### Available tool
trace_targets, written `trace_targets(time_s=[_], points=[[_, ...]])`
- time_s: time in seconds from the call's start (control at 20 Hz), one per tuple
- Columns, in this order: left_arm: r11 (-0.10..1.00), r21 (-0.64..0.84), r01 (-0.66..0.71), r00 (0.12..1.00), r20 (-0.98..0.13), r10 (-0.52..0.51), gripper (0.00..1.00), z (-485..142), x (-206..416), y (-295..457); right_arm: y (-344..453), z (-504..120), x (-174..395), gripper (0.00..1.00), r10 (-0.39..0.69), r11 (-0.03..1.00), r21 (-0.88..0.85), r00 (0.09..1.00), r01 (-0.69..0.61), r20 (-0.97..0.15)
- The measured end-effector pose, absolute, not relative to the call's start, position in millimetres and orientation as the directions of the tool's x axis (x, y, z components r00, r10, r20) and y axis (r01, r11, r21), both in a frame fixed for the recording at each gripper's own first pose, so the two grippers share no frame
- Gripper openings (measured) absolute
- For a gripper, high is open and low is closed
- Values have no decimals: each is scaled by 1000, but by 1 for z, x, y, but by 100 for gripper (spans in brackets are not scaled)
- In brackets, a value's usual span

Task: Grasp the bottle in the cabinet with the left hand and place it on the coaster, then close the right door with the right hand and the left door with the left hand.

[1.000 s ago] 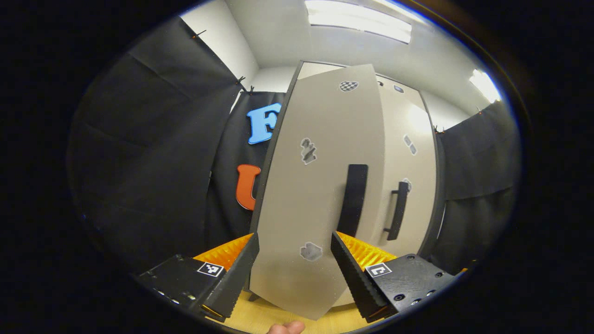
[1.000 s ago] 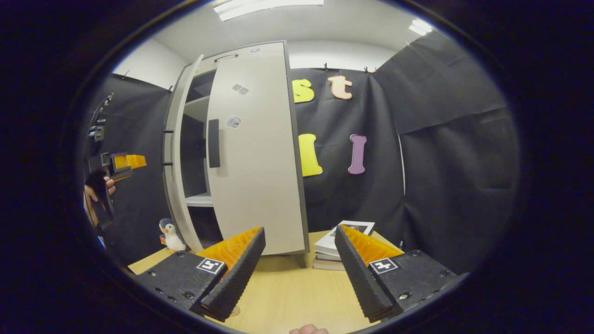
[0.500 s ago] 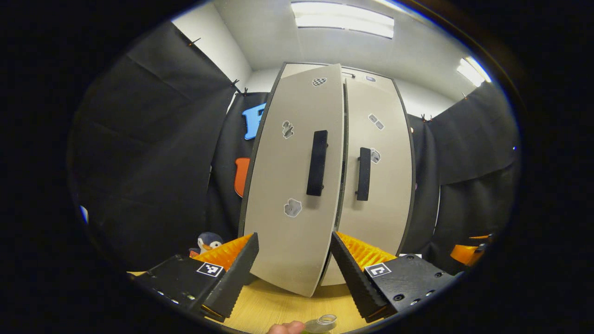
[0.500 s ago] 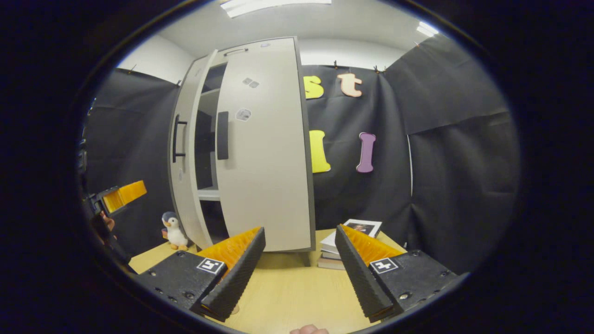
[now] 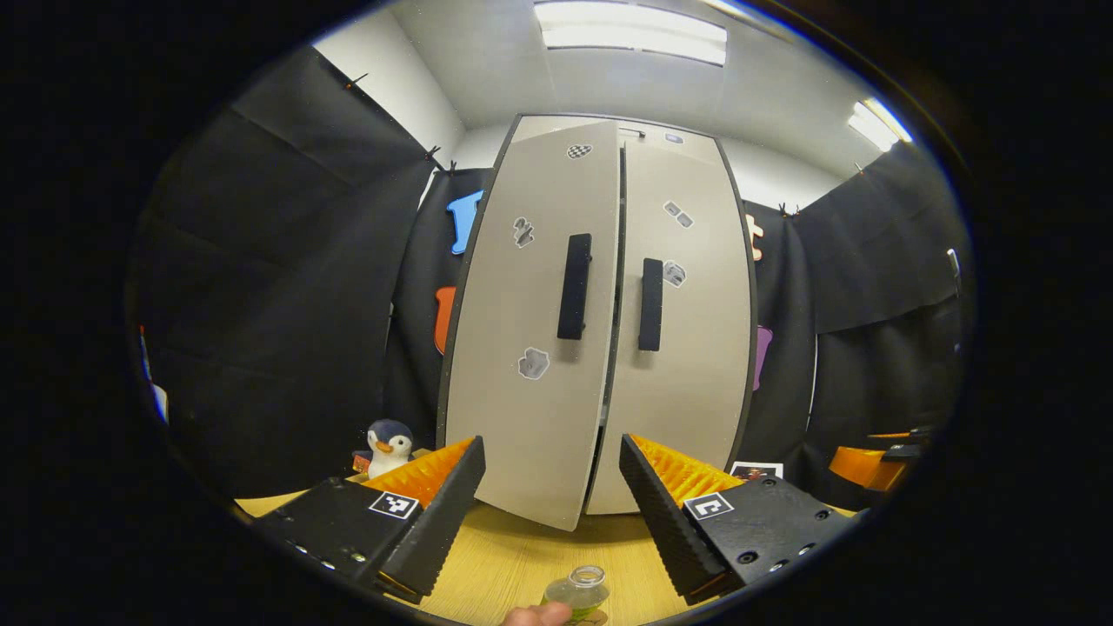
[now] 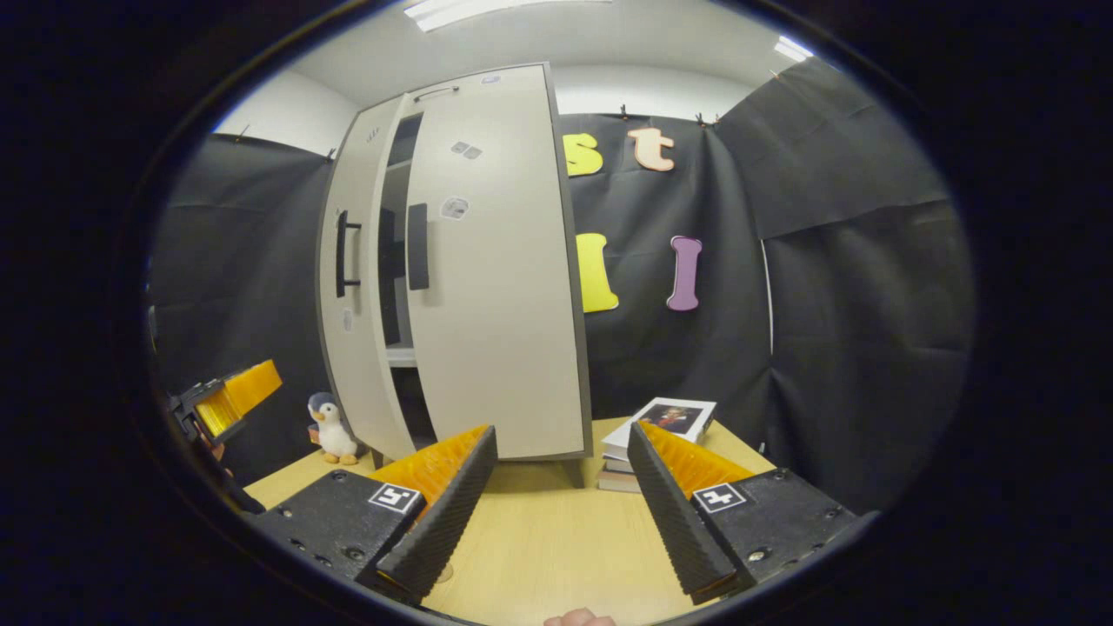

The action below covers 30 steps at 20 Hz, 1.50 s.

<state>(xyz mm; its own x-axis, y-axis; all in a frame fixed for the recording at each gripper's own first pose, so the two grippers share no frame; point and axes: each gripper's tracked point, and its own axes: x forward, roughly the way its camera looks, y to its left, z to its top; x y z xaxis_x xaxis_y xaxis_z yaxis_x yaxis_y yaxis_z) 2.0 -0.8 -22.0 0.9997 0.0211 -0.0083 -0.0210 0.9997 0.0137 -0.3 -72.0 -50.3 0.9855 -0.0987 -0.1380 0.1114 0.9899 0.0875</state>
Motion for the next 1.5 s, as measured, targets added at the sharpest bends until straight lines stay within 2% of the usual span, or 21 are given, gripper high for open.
trace_targets(time_s=[0.35,0.4,0.5,0.55,1.5], points=[[999,26,-19,1000,7,19,95,-18,-1,-2,-72,-53,-2,99,-94,990,89,985,107,-143],[999,26,-19,1000,7,19,99,-18,-1,-2,-73,-52,-3,99,-98,990,85,985,111,-141],[999,29,-18,1000,4,18,99,-19,-1,-2,-76,-52,-4,99,-103,990,84,985,115,-140],[999,31,-18,1000,5,17,95,-19,-1,-2,-77,-54,-4,99,-104,989,88,985,117,-140],[998,52,-17,1000,-17,18,94,-27,-3,3,-73,-53,-3,99,-111,992,48,985,119,-131]])
